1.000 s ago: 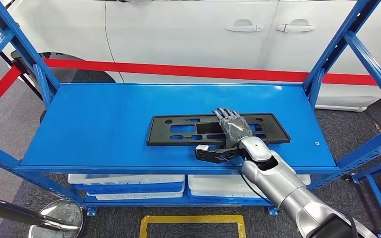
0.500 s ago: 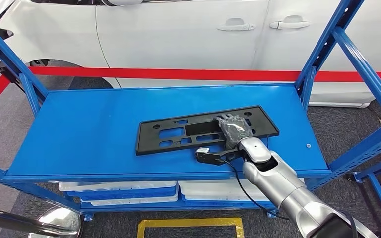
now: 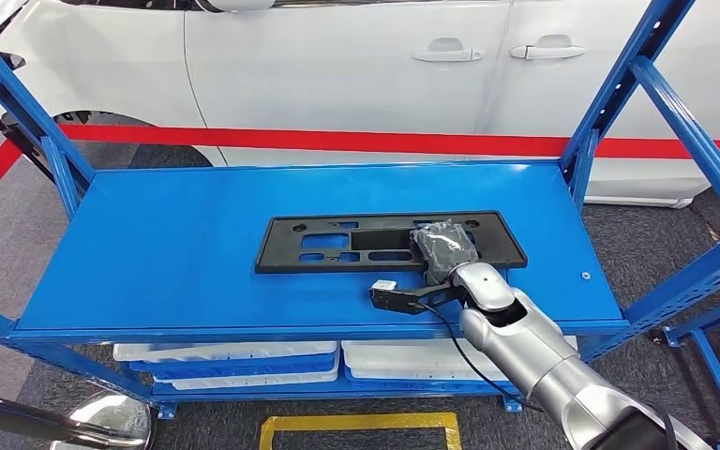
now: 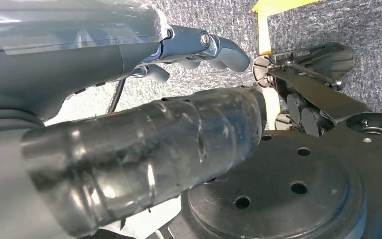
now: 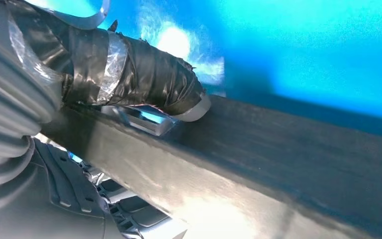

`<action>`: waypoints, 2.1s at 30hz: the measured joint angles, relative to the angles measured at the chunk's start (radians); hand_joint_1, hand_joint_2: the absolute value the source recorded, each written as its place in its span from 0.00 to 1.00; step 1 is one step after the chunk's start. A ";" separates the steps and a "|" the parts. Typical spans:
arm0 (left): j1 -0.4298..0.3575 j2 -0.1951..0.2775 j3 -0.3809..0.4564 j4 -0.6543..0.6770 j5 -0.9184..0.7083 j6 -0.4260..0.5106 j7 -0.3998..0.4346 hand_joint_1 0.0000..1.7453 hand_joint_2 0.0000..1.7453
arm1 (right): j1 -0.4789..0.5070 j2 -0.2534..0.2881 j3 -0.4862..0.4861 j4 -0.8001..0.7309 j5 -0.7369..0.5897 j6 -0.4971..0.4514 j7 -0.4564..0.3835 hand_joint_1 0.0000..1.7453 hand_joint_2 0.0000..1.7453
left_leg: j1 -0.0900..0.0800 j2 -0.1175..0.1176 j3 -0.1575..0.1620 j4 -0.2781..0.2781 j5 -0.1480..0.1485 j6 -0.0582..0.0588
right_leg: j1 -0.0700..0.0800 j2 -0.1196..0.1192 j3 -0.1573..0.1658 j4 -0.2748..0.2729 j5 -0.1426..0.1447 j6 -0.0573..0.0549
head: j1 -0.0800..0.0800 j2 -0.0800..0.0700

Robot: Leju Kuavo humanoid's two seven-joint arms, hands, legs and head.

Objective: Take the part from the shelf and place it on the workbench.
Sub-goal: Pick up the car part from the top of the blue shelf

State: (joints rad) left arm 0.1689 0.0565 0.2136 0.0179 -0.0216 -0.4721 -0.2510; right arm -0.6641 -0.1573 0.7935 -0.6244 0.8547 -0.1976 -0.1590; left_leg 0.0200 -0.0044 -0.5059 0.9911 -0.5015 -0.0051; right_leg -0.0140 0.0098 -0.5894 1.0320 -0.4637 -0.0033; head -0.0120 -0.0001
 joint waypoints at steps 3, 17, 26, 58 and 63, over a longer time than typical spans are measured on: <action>0.001 0.000 0.000 0.000 0.001 0.002 0.000 0.00 1.00 | 0.009 -0.007 0.000 -0.019 -0.002 0.001 -0.001 1.00 1.00 | 0.000 0.000 -0.001 0.002 0.000 0.000 | 0.000 0.000 0.000 0.000 0.000 0.000 | 0.000 0.000; 0.003 0.000 -0.012 0.000 0.011 0.001 -0.006 0.00 1.00 | 0.081 -0.053 -0.001 -0.160 -0.019 -0.006 -0.028 1.00 1.00 | 0.000 -0.001 -0.005 0.003 -0.002 0.002 | 0.000 -0.001 -0.002 0.000 0.000 0.000 | 0.000 0.000; 0.002 0.000 -0.016 0.000 0.019 0.015 -0.001 0.00 1.00 | 0.085 -0.059 -0.021 -0.198 -0.050 -0.019 -0.066 1.00 1.00 | 0.000 -0.001 -0.006 0.003 -0.002 0.002 | 0.000 -0.002 -0.003 0.000 0.000 0.000 | 0.000 0.000; 0.022 -0.003 -0.072 0.000 0.036 0.005 -0.054 0.00 1.00 | 0.237 -0.249 -0.166 -0.904 -0.317 0.160 -0.241 1.00 1.00 | 0.009 0.001 -0.118 0.186 -0.094 -0.009 | -0.010 -0.006 -0.022 0.022 -0.004 -0.019 | 0.001 0.000; 0.016 0.004 -0.080 0.000 0.033 0.006 -0.048 0.00 1.00 | 0.236 -0.249 -0.159 -0.926 -0.325 0.167 -0.242 1.00 1.00 | -0.004 0.001 -0.082 0.239 -0.101 0.015 | 0.012 -0.008 -0.062 0.023 0.030 -0.029 | 0.001 0.000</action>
State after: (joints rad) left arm 0.1845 0.0602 0.1338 0.0183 0.0110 -0.4664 -0.2986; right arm -0.4280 -0.4063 0.6350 -1.5508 0.5301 -0.0302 -0.4011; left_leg 0.0163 -0.0033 -0.5875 1.2306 -0.6030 0.0096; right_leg -0.0016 0.0018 -0.6513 1.0550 -0.4333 -0.0319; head -0.0108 -0.0001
